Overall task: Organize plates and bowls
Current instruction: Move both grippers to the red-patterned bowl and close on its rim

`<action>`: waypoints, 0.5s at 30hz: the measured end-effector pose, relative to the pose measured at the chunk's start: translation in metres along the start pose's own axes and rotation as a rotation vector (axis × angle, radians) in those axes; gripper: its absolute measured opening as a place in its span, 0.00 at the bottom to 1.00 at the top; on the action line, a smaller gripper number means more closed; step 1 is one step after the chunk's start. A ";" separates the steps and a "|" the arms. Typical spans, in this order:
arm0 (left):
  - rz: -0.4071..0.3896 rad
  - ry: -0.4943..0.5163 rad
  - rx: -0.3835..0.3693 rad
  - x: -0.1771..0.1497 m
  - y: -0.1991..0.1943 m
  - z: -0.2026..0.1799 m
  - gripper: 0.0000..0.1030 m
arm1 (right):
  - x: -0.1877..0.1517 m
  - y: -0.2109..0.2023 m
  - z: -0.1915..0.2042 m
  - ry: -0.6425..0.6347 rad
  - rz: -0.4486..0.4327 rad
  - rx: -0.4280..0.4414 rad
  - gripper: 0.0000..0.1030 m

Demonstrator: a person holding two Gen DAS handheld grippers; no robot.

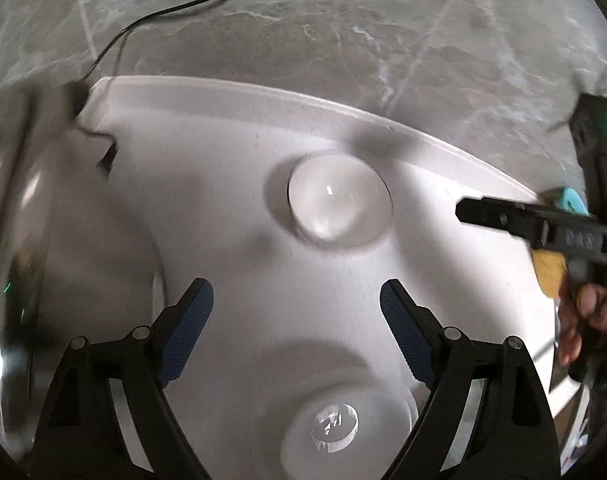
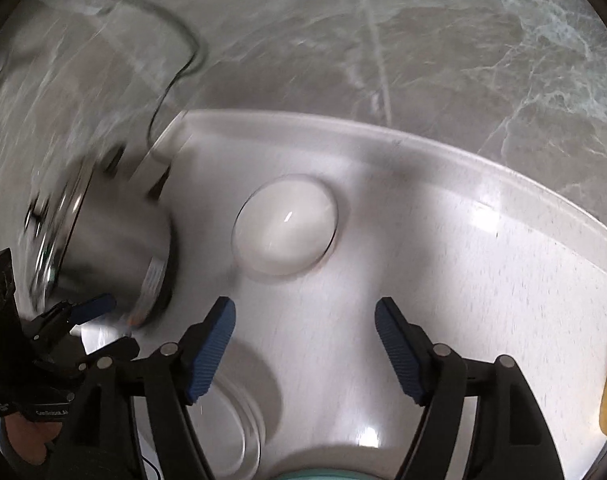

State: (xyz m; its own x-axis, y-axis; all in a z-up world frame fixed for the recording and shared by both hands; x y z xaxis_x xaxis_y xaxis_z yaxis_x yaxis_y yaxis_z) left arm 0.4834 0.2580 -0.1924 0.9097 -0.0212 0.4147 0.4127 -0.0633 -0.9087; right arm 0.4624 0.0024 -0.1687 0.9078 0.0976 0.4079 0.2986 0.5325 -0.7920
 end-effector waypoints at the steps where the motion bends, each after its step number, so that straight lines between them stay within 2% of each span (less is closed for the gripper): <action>1: 0.001 0.009 0.003 0.011 0.010 -0.003 0.83 | 0.007 0.005 -0.004 0.009 -0.005 -0.003 0.73; 3: 0.024 0.008 0.022 0.029 0.033 -0.005 0.83 | 0.017 0.014 -0.013 0.031 -0.005 -0.016 0.73; 7: 0.062 -0.021 0.014 0.047 0.070 -0.004 0.83 | 0.029 0.035 -0.022 0.067 0.019 -0.002 0.72; 11: 0.111 -0.072 -0.035 0.054 0.106 -0.001 0.83 | 0.034 0.053 -0.030 0.114 0.034 0.045 0.72; 15: 0.141 -0.109 -0.089 0.051 0.124 0.005 0.83 | 0.032 0.070 -0.041 0.185 0.062 0.101 0.72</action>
State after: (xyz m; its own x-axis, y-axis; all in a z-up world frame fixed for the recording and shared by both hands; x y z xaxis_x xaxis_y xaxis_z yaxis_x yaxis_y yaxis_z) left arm 0.5812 0.2537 -0.2836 0.9599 0.0716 0.2712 0.2793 -0.1551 -0.9476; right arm 0.5245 0.0085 -0.2294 0.9648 -0.0178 0.2623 0.2178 0.6128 -0.7597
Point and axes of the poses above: each gripper's, at about its wrist camera, not at the fingertips, and y roughly the way its jaws point, z to its left, x to its top, the point moved 8 cm from there along y, roughly the way its jaws point, and after that the axes turned 9 degrees about x, right-handed, at the moved point
